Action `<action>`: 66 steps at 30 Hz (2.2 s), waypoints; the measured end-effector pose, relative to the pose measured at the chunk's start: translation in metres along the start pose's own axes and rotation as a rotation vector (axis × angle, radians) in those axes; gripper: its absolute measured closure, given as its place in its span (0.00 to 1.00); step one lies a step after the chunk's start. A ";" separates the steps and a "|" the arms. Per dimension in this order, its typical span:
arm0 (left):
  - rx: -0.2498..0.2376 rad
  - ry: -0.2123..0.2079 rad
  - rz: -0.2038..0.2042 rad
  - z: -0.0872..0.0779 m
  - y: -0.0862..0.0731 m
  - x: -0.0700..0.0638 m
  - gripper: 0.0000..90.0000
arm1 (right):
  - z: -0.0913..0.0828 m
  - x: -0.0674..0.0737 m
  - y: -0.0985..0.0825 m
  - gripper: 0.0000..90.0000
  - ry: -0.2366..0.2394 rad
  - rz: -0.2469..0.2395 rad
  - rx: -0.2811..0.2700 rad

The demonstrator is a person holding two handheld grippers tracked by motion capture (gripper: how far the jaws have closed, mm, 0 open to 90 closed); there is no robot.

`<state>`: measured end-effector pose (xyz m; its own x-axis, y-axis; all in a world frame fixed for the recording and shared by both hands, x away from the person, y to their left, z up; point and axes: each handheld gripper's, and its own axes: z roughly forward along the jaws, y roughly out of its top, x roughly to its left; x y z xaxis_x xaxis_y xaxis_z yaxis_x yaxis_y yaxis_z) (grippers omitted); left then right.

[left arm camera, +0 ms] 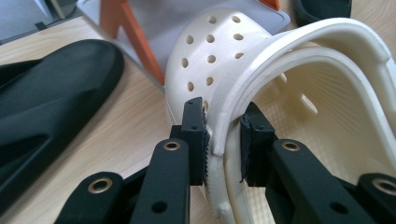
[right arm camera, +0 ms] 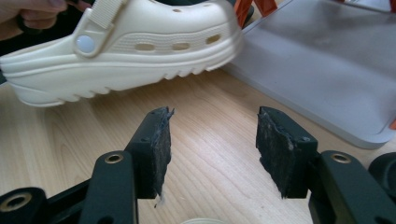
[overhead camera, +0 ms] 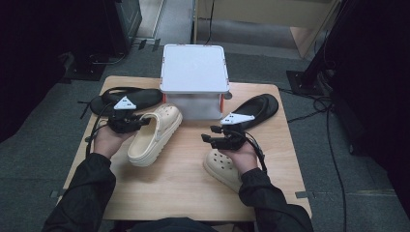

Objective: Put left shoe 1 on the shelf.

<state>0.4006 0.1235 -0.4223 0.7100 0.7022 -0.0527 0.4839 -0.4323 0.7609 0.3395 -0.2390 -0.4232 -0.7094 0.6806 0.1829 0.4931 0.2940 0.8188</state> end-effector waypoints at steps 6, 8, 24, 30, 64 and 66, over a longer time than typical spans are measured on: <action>0.007 0.020 0.030 0.009 0.010 -0.004 0.84 | 0.001 -0.002 0.003 0.51 0.017 0.040 -0.009; 0.006 0.025 0.032 0.013 0.015 -0.005 0.84 | 0.002 -0.002 0.004 0.51 0.017 0.045 -0.010; 0.000 0.046 -0.006 0.050 0.023 -0.016 0.81 | 0.046 0.009 0.023 0.53 0.045 0.033 0.016; 0.023 0.018 0.010 0.053 0.021 -0.023 0.77 | 0.053 0.018 0.020 0.53 0.043 -0.012 0.057; 0.024 -0.125 -0.094 0.023 -0.019 0.005 0.77 | 0.053 0.041 0.008 0.54 0.104 -0.092 0.083; 0.036 -0.123 -0.097 0.029 -0.023 0.005 0.77 | 0.054 0.043 0.009 0.55 0.110 -0.100 0.082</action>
<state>0.4082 0.1205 -0.4587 0.7156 0.6677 -0.2051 0.5696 -0.3879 0.7246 0.3403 -0.1704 -0.4375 -0.8057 0.5690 0.1644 0.4532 0.4134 0.7898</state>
